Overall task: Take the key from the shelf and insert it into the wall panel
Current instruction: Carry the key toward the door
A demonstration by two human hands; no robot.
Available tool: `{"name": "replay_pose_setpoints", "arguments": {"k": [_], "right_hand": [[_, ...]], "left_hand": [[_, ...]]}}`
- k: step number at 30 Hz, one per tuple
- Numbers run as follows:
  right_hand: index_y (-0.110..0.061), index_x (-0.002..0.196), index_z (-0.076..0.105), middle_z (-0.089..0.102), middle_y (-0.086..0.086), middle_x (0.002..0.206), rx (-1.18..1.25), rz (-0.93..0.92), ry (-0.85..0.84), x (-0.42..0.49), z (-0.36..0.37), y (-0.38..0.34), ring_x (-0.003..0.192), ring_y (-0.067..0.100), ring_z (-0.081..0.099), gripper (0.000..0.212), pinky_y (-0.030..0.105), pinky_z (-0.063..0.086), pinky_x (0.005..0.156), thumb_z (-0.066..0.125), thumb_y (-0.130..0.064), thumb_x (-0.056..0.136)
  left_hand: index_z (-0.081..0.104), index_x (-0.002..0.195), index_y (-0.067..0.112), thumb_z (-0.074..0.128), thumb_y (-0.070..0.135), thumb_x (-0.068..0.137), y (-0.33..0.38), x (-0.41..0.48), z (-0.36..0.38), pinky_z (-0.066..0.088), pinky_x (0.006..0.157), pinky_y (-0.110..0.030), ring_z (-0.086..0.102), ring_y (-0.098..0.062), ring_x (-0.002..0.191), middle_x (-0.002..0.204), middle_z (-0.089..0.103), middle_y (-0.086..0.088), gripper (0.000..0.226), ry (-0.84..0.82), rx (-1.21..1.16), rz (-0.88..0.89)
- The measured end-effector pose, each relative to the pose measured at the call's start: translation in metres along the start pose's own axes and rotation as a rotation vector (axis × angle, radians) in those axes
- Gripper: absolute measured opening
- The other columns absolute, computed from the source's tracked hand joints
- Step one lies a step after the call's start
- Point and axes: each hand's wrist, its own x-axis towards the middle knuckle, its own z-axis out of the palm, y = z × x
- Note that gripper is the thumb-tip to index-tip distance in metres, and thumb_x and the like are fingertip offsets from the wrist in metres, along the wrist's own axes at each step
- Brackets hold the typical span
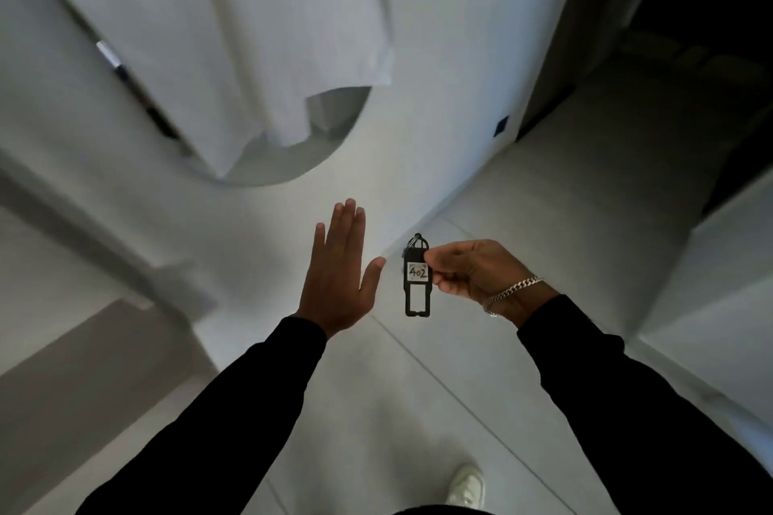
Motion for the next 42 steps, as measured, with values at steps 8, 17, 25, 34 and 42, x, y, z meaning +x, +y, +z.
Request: {"name": "replay_pose_setpoints", "arguments": {"k": [8, 17, 25, 34, 42], "right_hand": [[0.002, 0.083, 0.071, 0.07, 0.005, 0.055, 0.032, -0.031, 0.089, 0.003, -0.136, -0.05, 0.047, 0.01, 0.062, 0.007, 0.019, 0.055, 0.048, 0.072, -0.004, 0.078], [-0.002, 0.08, 0.076, 0.072, 0.009, 0.064, 0.074, -0.074, 0.202, 0.077, -0.258, -0.11, 0.052, 0.013, 0.063, 0.015, 0.021, 0.056, 0.052, 0.079, -0.01, 0.067], [-0.005, 0.074, 0.077, 0.073, 0.009, 0.061, 0.148, -0.086, 0.327, 0.143, -0.363, -0.188, 0.051, 0.013, 0.065, 0.022, 0.02, 0.055, 0.048, 0.082, -0.014, 0.054], [-0.007, 0.073, 0.076, 0.071, 0.005, 0.057, 0.133, -0.122, 0.31, 0.23, -0.513, -0.255, 0.05, 0.01, 0.064, 0.002, 0.019, 0.054, 0.048, 0.077, -0.008, 0.071], [-0.011, 0.071, 0.075, 0.072, 0.004, 0.059, 0.022, -0.095, 0.262, 0.298, -0.64, -0.348, 0.054, 0.01, 0.067, 0.006, 0.021, 0.059, 0.054, 0.074, -0.008, 0.076]], "left_hand": [[0.025, 0.154, 0.0, 0.032, 0.03, 0.099, 0.104, 0.109, 0.058, 0.012, 0.128, -0.053, 0.01, -0.029, 0.157, 0.166, 0.019, -0.018, 0.063, 0.09, -0.16, 0.118], [0.018, 0.156, 0.001, 0.031, 0.035, 0.099, 0.142, 0.27, 0.147, 0.008, 0.129, -0.054, 0.004, -0.027, 0.157, 0.168, 0.012, -0.016, 0.067, 0.051, -0.197, 0.214], [0.018, 0.155, 0.001, 0.029, 0.038, 0.099, 0.184, 0.423, 0.206, 0.006, 0.129, -0.053, 0.003, -0.028, 0.157, 0.168, 0.012, -0.017, 0.068, -0.03, -0.219, 0.304], [0.016, 0.156, 0.003, 0.028, 0.04, 0.099, 0.252, 0.574, 0.297, 0.003, 0.128, -0.049, 0.002, -0.027, 0.157, 0.168, 0.012, -0.015, 0.069, -0.015, -0.199, 0.304], [0.014, 0.157, 0.003, 0.027, 0.042, 0.1, 0.307, 0.696, 0.337, 0.004, 0.129, -0.05, 0.001, -0.026, 0.157, 0.168, 0.01, -0.015, 0.07, 0.061, -0.176, 0.172]]}}
